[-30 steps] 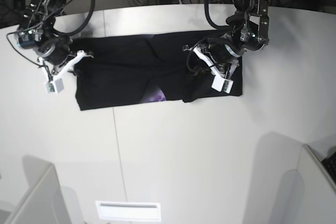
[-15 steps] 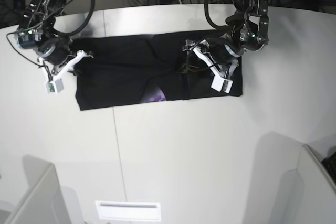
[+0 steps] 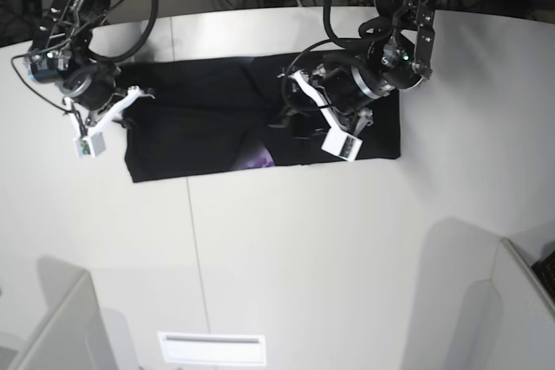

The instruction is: Fold the T-shirt properly

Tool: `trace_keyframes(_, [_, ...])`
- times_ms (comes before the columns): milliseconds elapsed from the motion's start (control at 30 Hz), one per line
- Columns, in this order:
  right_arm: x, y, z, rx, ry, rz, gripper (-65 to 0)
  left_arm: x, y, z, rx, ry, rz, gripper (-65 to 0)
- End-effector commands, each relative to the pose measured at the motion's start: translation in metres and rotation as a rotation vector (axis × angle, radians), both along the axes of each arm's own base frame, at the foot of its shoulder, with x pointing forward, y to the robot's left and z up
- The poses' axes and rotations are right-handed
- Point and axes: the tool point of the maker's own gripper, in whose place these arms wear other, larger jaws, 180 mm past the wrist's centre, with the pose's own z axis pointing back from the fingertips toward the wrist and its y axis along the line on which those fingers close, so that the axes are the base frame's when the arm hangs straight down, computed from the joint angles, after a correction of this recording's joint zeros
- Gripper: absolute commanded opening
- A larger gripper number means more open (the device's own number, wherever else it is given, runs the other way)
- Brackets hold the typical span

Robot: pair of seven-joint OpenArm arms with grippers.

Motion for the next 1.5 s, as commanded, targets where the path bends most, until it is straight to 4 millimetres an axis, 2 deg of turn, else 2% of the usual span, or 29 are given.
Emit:
trace_keyframes(0, [0.009,-0.003,0.012,-0.002,-0.050,0.002,-65.0,0.004,0.009,0.011,-0.008,-0.040,0.030,-47.9])
trace_keyframes(67, [0.013,-0.002,0.014,-0.003,-0.054,0.004,-65.0,0.004,0.036,0.006,0.018,-0.027,0.107,-65.0])
trace_keyframes(167, [0.012,-0.002,0.013,-0.012,-0.006,0.023,-64.1,0.002,0.097,-0.004,0.077,0.001,0.269,-65.0])
trace_keyframes(300, [0.016,-0.014,0.018,-0.016,0.016,-0.008,-30.6,-0.011,0.170,-0.003,0.201,-0.038,0.356,-65.0])
trace_keyframes(367, [0.021,-0.016,0.017,-0.009,0.021,-0.012,-18.6,-0.021,0.208,-0.003,0.270,-0.044,0.404,-65.0])
trace_keyframes(500, [0.032,-0.028,-0.002,0.028,0.086,-0.027,-17.9,-0.043,0.268,-0.006,0.365,-0.027,0.466,-65.0])
trace_keyframes(567, [0.035,-0.027,-0.017,0.073,0.135,-0.033,-18.0,-0.054,0.287,-0.012,0.391,-0.003,0.481,-65.0])
trace_keyframes(700, [0.039,-0.019,-0.029,0.213,0.152,-0.032,-18.2,-0.071,0.318,-0.030,0.455,0.052,0.490,-65.0])
trace_keyframes(800, [0.044,-0.019,-0.034,0.275,0.145,-0.051,-18.2,-0.074,0.327,-0.040,0.536,0.026,0.485,-65.0])
trace_keyframes(900, [0.045,-0.022,-0.042,0.288,0.151,-0.072,-18.2,-0.078,0.322,-0.055,0.549,0.032,0.488,-65.0])
trace_keyframes(1033, [0.040,-0.027,-0.046,0.277,0.169,-0.072,-18.2,-0.079,0.312,-0.063,0.515,0.046,0.499,-65.0])
trace_keyframes(1133, [0.028,-0.024,-0.053,0.277,0.205,-0.063,-18.2,-0.073,0.288,-0.071,0.486,0.048,0.449,-65.0])
trace_keyframes(1233, [0.021,-0.005,-0.061,0.273,0.240,-0.003,-18.2,-0.062,0.259,-0.076,0.454,0.039,0.372,-65.0])
trace_keyframes(1333, [0.015,0.007,-0.067,0.269,0.266,0.039,-18.3,-0.054,0.241,-0.078,0.423,0.027,0.337,-65.0])
trace_keyframes(1467, [0.014,0.009,-0.068,0.269,0.273,0.044,-18.3,-0.042,0.220,-0.079,0.388,0.009,0.309,-65.0])
